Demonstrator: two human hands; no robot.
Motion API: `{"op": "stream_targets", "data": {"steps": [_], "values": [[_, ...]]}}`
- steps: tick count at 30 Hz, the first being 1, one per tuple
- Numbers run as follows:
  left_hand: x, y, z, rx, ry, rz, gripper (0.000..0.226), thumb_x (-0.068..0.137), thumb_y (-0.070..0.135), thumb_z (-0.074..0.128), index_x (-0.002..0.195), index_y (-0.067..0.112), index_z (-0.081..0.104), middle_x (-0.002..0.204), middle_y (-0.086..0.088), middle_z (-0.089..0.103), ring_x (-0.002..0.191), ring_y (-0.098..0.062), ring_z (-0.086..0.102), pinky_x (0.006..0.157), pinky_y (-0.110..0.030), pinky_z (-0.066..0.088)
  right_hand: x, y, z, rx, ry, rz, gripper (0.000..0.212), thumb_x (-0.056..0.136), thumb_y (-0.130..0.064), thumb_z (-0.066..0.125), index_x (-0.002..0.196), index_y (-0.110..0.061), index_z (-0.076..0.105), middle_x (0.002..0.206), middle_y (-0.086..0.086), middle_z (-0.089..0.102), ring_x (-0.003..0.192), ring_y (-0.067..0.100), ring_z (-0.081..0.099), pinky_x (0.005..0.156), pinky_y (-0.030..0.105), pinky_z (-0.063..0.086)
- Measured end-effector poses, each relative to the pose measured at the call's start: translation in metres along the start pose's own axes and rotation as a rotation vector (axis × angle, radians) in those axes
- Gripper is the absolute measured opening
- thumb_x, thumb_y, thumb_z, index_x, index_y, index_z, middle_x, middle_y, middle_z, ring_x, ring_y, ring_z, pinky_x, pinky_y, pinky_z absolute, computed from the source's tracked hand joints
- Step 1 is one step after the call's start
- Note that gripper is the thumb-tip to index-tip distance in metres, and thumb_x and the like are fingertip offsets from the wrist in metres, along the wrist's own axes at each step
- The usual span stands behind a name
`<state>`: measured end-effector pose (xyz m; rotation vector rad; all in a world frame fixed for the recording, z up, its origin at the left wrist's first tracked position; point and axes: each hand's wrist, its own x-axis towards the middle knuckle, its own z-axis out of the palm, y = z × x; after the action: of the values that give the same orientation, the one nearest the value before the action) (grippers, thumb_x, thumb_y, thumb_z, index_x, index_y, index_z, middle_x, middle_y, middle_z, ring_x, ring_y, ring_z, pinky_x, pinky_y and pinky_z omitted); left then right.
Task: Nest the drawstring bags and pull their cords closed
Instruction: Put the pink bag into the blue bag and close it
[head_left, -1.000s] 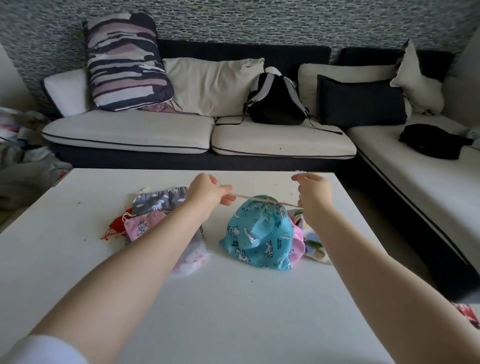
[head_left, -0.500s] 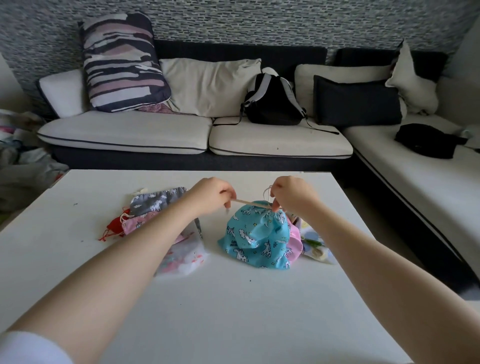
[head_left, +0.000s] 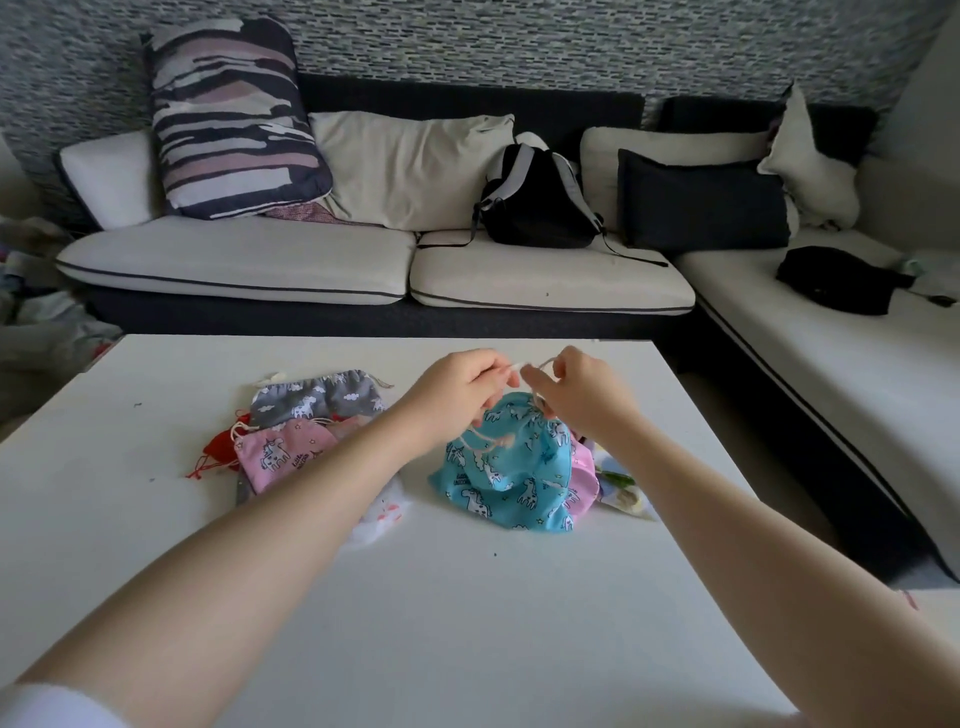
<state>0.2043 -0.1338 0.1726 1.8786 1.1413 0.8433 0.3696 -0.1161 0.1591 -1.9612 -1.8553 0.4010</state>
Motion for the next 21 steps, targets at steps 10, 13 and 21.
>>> {"op": "stream_targets", "data": {"steps": [10, 13, 21], "values": [[-0.001, 0.003, 0.008, -0.295, 0.074, -0.021, 0.022, 0.093, 0.021, 0.052, 0.080, 0.029, 0.068, 0.058, 0.007, 0.045, 0.042, -0.001, 0.032, 0.044, -0.013, 0.027, -0.016, -0.019, -0.013, 0.417, 0.077, -0.015, 0.040, 0.092, -0.049, 0.044, 0.099, -0.009, 0.045, 0.064, -0.002, 0.064, 0.051, 0.006, 0.054, 0.051, 0.024, 0.040], [0.002, 0.005, 0.012, -0.261, 0.140, -0.046, 0.033, 0.093, 0.027, 0.051, 0.065, 0.034, 0.066, 0.050, 0.009, 0.046, 0.042, -0.004, 0.033, 0.042, -0.016, 0.027, -0.025, -0.031, -0.018, 0.499, 0.075, -0.103, 0.047, 0.088, -0.051, 0.050, 0.097, -0.005, 0.045, 0.060, -0.001, 0.062, 0.039, 0.001, 0.048, 0.048, 0.021, 0.036], [-0.002, 0.008, 0.010, -0.406, -0.048, -0.129, 0.030, 0.097, 0.016, 0.041, 0.070, 0.014, 0.053, 0.055, 0.003, 0.042, 0.048, -0.011, 0.034, 0.048, -0.022, 0.026, -0.025, -0.033, -0.037, 0.806, -0.144, 0.110, 0.025, 0.089, -0.028, 0.057, 0.073, -0.012, 0.046, 0.055, 0.003, 0.046, 0.043, 0.011, 0.033, 0.040, 0.019, 0.023]]}}
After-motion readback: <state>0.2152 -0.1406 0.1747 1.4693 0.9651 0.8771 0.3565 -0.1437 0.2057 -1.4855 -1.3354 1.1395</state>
